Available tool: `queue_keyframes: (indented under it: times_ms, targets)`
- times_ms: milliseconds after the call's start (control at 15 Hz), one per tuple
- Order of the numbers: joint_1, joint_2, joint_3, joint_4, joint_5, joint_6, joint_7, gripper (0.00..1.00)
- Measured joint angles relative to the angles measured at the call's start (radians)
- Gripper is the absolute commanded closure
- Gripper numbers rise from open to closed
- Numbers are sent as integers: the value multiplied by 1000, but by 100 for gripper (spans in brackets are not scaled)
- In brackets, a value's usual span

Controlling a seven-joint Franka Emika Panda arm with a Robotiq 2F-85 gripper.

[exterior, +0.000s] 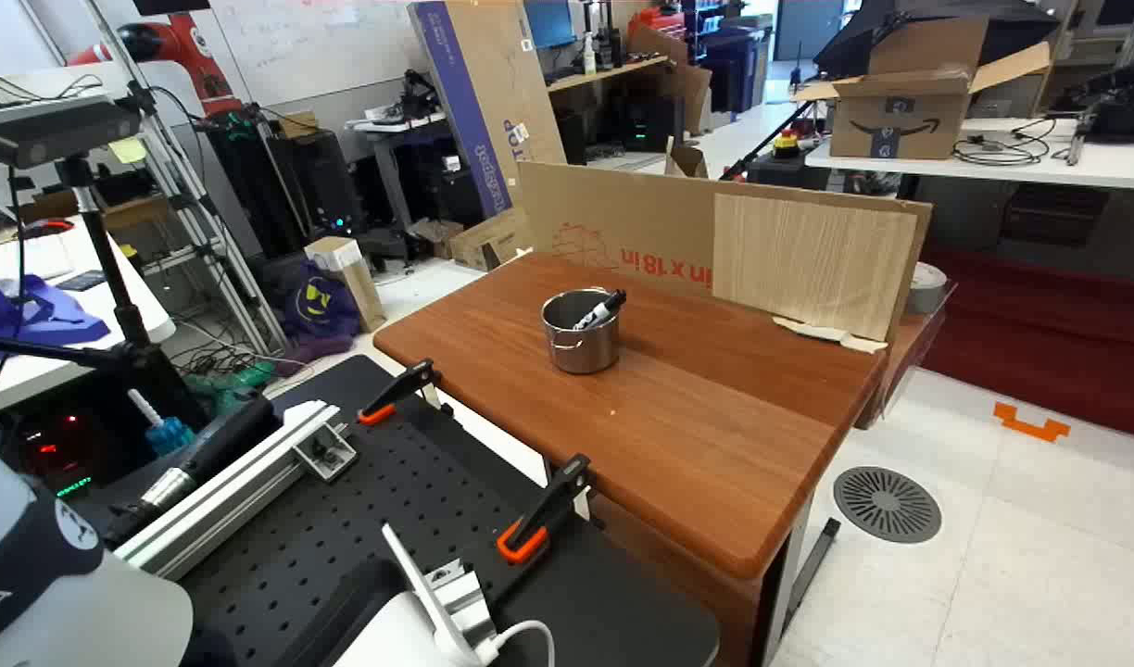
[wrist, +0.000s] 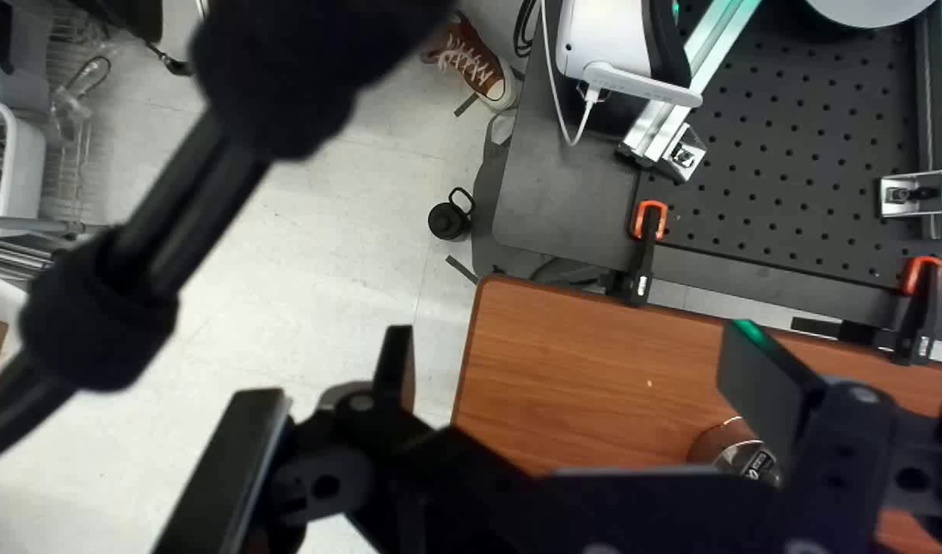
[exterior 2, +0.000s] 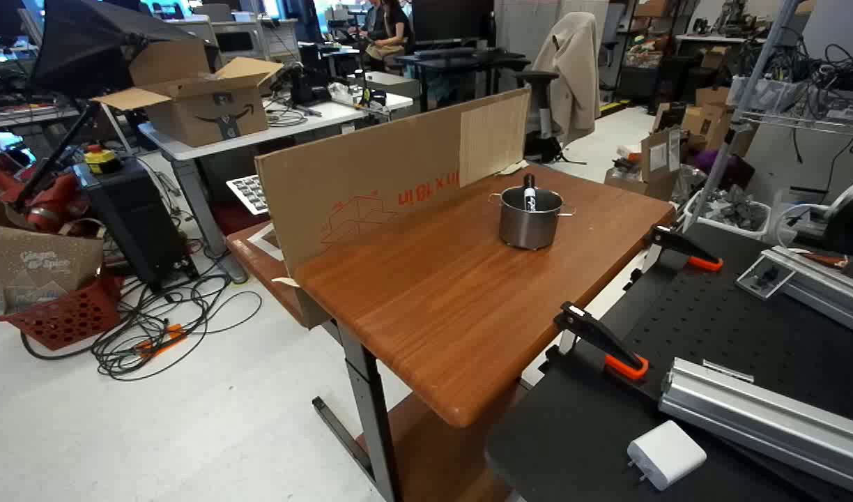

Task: Take the marker out of the pot

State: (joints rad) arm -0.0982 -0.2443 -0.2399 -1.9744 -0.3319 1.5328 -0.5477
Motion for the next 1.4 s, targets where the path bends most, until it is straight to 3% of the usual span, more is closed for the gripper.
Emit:
queue_keyframes:
  times_ms: [400, 800, 1400]
  targets:
    - [0, 6, 6, 1, 12, 0, 3, 0]
    - [7, 43, 39, 10, 115, 0, 42, 0]
    - [14, 196, 106, 31, 333, 73, 254, 0]
